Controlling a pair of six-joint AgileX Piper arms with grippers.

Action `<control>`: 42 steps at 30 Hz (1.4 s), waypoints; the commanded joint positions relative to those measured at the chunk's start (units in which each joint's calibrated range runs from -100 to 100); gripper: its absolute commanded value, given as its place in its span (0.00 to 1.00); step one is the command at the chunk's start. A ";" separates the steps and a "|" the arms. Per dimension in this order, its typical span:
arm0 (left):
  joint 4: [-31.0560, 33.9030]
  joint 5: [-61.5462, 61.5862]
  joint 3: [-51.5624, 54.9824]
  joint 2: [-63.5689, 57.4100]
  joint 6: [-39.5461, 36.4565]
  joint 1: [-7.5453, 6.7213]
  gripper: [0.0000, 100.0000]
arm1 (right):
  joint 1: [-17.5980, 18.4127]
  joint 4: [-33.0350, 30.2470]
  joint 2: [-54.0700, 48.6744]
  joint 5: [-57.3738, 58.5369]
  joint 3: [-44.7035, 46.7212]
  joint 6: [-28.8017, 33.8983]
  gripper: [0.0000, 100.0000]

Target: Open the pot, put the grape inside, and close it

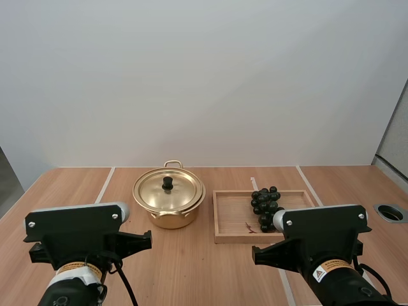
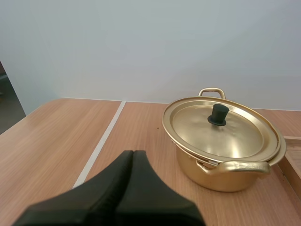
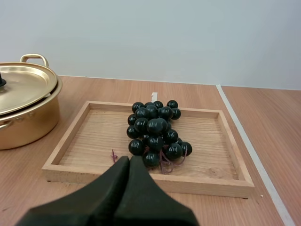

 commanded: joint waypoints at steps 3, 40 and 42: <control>-0.84 -1.44 0.00 -0.34 -0.46 0.10 0.00 | 0.08 -0.81 -0.41 -1.39 0.08 0.24 0.00; -1.24 -2.73 -33.72 12.22 -0.46 0.10 0.00 | 0.08 -1.26 4.13 -0.44 -29.10 0.23 0.00; -1.24 0.40 -38.70 15.56 -0.46 0.10 0.00 | 0.08 -1.26 7.93 2.47 -32.42 0.23 0.00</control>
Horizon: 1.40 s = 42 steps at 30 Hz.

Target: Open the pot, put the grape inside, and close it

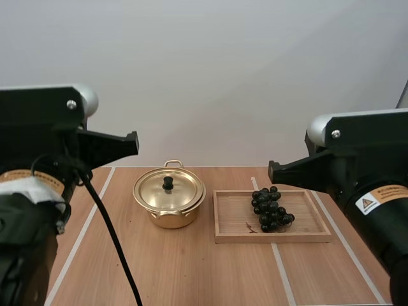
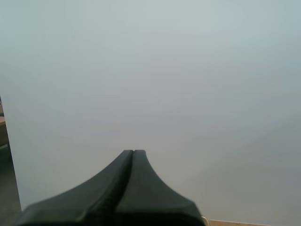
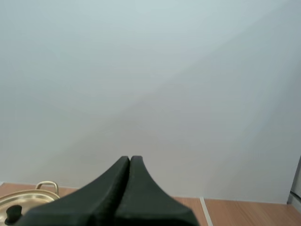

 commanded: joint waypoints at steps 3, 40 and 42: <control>-1.69 10.58 -11.75 7.72 -0.46 0.10 0.00 | 0.08 -0.82 9.14 5.58 -8.75 0.23 0.00; -27.68 72.84 -42.77 55.62 37.89 0.10 0.00 | 0.08 -7.68 61.23 66.50 -54.25 0.23 0.00; -27.53 72.84 -42.77 55.71 37.89 0.10 0.00 | 0.08 -8.56 61.22 64.77 -54.25 0.23 0.00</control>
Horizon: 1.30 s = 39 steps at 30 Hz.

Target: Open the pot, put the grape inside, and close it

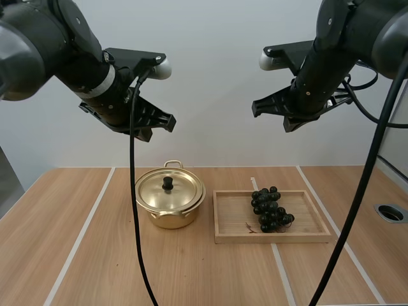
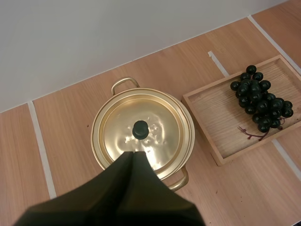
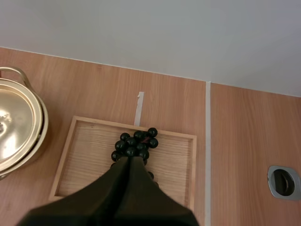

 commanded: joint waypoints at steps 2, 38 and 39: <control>0.12 -1.51 -0.44 0.10 0.51 0.10 0.00 | 0.08 -1.87 -0.22 -4.05 -0.38 0.16 0.00; 1.63 -19.57 -0.44 14.29 17.01 -0.16 1.00 | 0.08 -0.43 -0.08 -7.20 0.07 -8.47 1.00; 0.90 -19.57 -0.44 15.25 17.35 -0.16 1.00 | 0.08 -0.17 -0.08 -7.20 0.07 -8.47 1.00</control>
